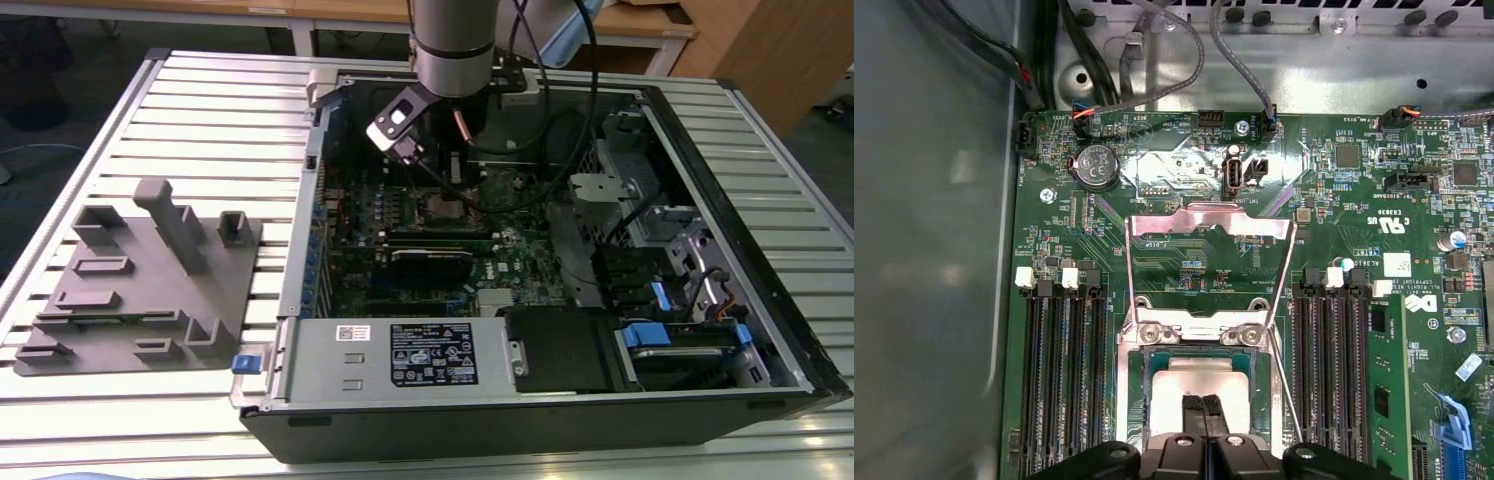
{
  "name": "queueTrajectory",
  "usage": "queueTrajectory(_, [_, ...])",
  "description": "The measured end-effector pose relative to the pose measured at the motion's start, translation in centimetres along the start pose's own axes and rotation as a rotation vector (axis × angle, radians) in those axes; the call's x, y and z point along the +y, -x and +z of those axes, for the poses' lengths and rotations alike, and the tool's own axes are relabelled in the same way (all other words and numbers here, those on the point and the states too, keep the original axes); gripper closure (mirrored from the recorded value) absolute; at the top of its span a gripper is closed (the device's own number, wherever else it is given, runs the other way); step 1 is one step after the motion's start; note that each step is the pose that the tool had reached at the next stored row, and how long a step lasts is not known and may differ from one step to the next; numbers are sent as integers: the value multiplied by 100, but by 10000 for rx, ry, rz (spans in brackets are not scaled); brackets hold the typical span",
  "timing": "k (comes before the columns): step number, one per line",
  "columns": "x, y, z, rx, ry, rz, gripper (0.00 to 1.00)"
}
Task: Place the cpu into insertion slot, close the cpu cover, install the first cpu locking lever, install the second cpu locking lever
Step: 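Place the cpu into insertion slot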
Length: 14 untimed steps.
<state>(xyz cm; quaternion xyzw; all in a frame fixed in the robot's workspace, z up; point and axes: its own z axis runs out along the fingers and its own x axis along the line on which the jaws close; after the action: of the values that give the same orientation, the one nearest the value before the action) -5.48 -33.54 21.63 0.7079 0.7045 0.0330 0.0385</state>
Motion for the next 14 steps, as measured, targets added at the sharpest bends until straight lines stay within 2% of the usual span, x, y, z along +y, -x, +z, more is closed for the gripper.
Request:
queueTrajectory(1, [0,0,-1,0,0,0,88])
queueTrajectory(5, [0,0,-3,1,-3,0,89])
queueTrajectory(7, [4,0,-3,-1,-203,-2,89])
queueTrajectory(8, [3,0,-4,-3,-241,-2,89])
queueTrajectory(14, [6,-1,1,-9,-269,119,89])
